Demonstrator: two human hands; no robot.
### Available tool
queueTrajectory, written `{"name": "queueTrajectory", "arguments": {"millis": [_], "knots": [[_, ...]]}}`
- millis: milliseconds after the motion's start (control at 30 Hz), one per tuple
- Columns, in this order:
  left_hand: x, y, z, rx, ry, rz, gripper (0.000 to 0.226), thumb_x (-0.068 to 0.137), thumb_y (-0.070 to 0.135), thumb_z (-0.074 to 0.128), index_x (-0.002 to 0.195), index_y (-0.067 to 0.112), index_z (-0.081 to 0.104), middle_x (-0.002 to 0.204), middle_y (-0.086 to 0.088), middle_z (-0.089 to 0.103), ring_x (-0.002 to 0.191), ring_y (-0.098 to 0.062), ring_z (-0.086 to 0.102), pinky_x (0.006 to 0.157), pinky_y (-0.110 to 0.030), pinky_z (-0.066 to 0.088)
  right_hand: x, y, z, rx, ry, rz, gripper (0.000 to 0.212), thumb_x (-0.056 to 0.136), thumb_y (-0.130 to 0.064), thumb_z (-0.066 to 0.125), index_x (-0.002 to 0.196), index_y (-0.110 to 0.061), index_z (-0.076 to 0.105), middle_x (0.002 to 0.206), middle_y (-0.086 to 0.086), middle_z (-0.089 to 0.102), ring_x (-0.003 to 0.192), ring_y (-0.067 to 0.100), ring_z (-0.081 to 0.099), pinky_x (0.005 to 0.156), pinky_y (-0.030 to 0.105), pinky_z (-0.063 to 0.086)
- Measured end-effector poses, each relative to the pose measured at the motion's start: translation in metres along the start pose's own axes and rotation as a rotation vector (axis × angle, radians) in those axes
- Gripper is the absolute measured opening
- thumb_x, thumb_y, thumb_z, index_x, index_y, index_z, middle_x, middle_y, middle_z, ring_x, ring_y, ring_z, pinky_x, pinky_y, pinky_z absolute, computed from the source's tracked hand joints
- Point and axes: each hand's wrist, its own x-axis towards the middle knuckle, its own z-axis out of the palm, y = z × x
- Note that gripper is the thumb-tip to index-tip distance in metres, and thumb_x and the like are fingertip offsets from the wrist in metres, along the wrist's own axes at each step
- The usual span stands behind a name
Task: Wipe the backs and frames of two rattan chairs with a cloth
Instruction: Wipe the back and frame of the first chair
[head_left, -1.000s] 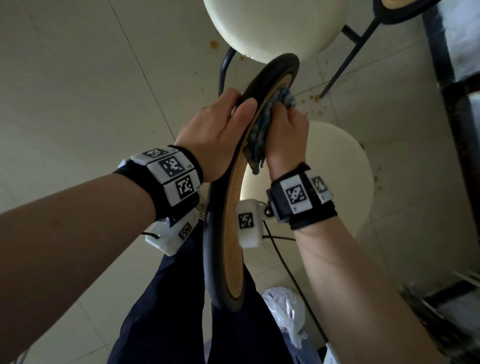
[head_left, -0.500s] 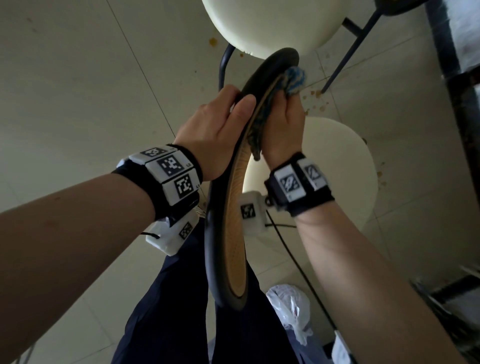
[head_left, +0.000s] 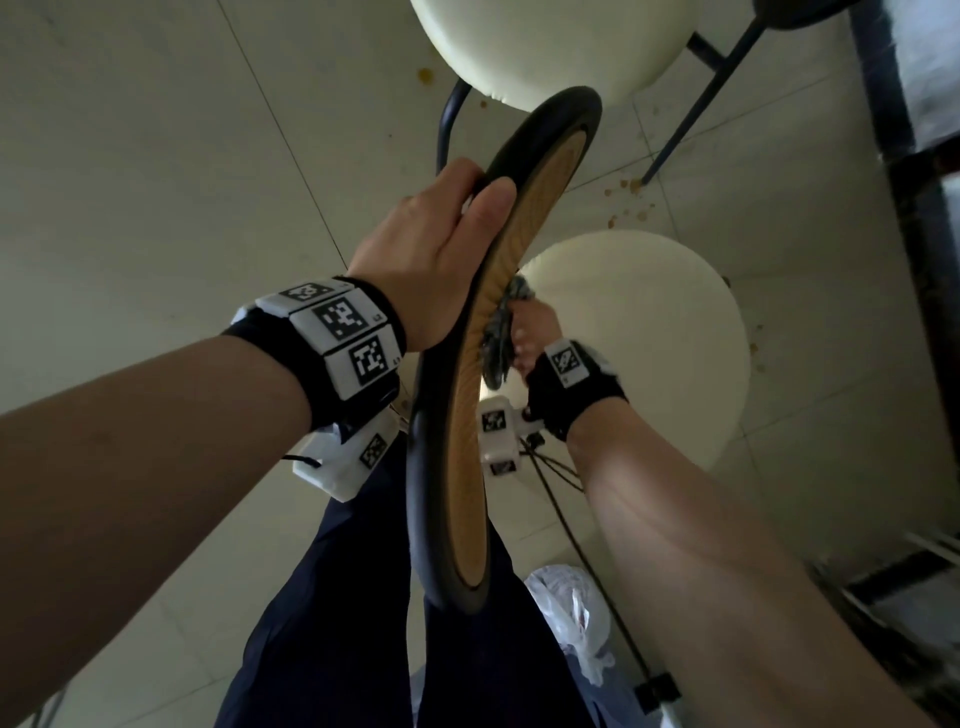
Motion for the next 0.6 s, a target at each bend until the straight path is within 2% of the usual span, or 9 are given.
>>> {"name": "queueTrajectory", "arguments": {"millis": [67, 200, 300, 400, 533, 600], "knots": [[0.000, 0.001, 0.000, -0.004, 0.005, -0.004, 0.042, 0.101, 0.056, 0.026, 0.101, 0.023, 0.051, 0.071, 0.007, 0.055, 0.059, -0.008, 0.054, 0.056, -0.028, 0.039, -0.011, 0.024, 0.008, -0.057, -0.059, 0.024, 0.030, 0.101, -0.017, 0.040, 0.074, -0.028, 0.046, 0.080, -0.006, 0.051, 0.084, 0.018, 0.053, 0.097, 0.044, 0.047], [0.000, 0.000, 0.000, -0.009, 0.005, -0.006, 0.041, 0.101, 0.057, 0.026, 0.099, 0.024, 0.050, 0.070, 0.007, 0.054, 0.058, -0.010, 0.053, 0.056, -0.028, 0.038, -0.024, 0.060, 0.013, -0.067, -0.113, 0.084, 0.030, 0.101, -0.015, 0.042, 0.074, -0.027, 0.049, 0.080, -0.006, 0.052, 0.074, 0.011, 0.051, 0.090, 0.039, 0.048], [0.000, 0.000, 0.000, -0.006, 0.007, -0.012, 0.040, 0.101, 0.057, 0.026, 0.097, 0.025, 0.049, 0.069, 0.006, 0.053, 0.056, -0.006, 0.051, 0.056, -0.028, 0.037, -0.021, 0.061, 0.011, -0.019, -0.135, 0.115, 0.028, 0.099, -0.013, 0.044, 0.075, -0.025, 0.051, 0.081, -0.004, 0.053, 0.077, 0.014, 0.052, 0.095, 0.042, 0.047], [-0.001, 0.001, 0.000, 0.005, 0.000, -0.018, 0.041, 0.102, 0.056, 0.026, 0.100, 0.023, 0.050, 0.070, 0.006, 0.054, 0.058, -0.008, 0.053, 0.056, -0.028, 0.038, -0.015, 0.036, 0.005, 0.060, -0.080, 0.084, 0.028, 0.100, -0.015, 0.043, 0.075, -0.024, 0.051, 0.080, -0.003, 0.053, 0.070, 0.011, 0.052, 0.083, 0.036, 0.048], [0.000, 0.002, 0.000, 0.012, -0.001, -0.025, 0.044, 0.101, 0.056, 0.026, 0.104, 0.020, 0.052, 0.072, 0.006, 0.056, 0.061, -0.010, 0.056, 0.057, -0.027, 0.037, -0.014, -0.021, -0.007, 0.202, 0.064, -0.046, 0.030, 0.101, -0.017, 0.042, 0.073, -0.023, 0.050, 0.073, -0.005, 0.054, 0.059, 0.007, 0.055, 0.062, 0.024, 0.049], [0.000, 0.002, 0.000, 0.006, 0.003, -0.025, 0.044, 0.102, 0.056, 0.026, 0.105, 0.020, 0.052, 0.075, 0.004, 0.059, 0.063, -0.010, 0.058, 0.056, -0.026, 0.039, -0.018, -0.044, -0.012, 0.349, 0.138, -0.125, 0.029, 0.100, -0.012, 0.045, 0.073, -0.016, 0.054, 0.074, 0.002, 0.057, 0.065, 0.016, 0.058, 0.069, 0.030, 0.050]]}}
